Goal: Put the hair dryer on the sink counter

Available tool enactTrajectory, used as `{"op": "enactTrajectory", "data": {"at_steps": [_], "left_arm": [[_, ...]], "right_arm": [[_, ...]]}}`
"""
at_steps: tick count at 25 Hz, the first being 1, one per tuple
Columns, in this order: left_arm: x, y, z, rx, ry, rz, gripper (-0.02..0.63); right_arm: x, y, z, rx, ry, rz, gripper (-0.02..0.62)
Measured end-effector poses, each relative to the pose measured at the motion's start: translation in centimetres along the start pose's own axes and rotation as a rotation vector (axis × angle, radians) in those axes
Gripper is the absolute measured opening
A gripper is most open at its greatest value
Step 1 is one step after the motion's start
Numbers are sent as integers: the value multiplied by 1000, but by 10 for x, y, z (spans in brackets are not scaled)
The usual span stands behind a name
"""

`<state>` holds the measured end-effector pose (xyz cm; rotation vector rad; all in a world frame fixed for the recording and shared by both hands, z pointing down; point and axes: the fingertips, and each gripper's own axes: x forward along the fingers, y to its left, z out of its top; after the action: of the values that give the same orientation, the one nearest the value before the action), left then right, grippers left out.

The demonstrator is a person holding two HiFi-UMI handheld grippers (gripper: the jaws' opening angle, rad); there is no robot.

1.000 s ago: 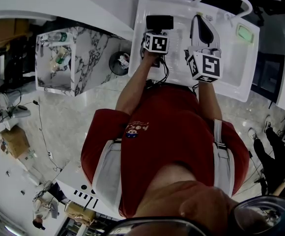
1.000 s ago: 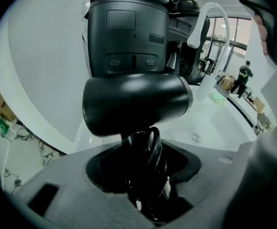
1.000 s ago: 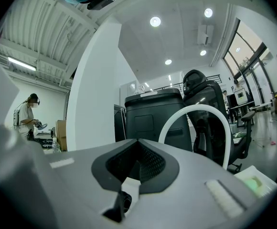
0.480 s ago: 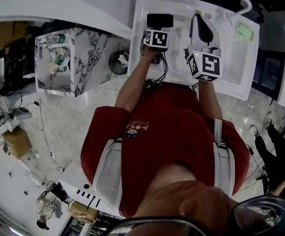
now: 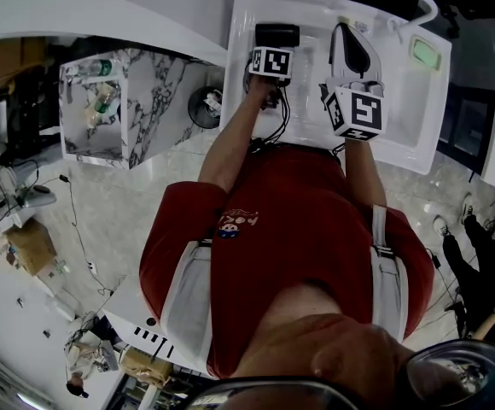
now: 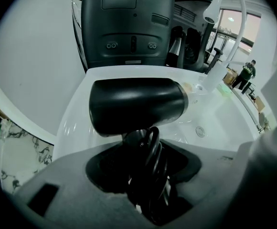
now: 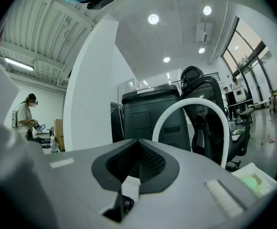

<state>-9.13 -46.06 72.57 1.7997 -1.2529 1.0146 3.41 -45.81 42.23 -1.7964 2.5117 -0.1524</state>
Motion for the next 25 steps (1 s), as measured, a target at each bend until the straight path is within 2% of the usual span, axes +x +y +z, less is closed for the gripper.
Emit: {"op": "enactTrajectory", "data": {"at_steps": [21, 25], "left_arm": [[28, 1, -16, -36, 112, -38, 202], [29, 1, -16, -20, 129, -32, 202]], "right_arm": [[10, -10, -15, 10, 34, -9, 2], [10, -13, -18, 11, 42, -12, 2]]}}
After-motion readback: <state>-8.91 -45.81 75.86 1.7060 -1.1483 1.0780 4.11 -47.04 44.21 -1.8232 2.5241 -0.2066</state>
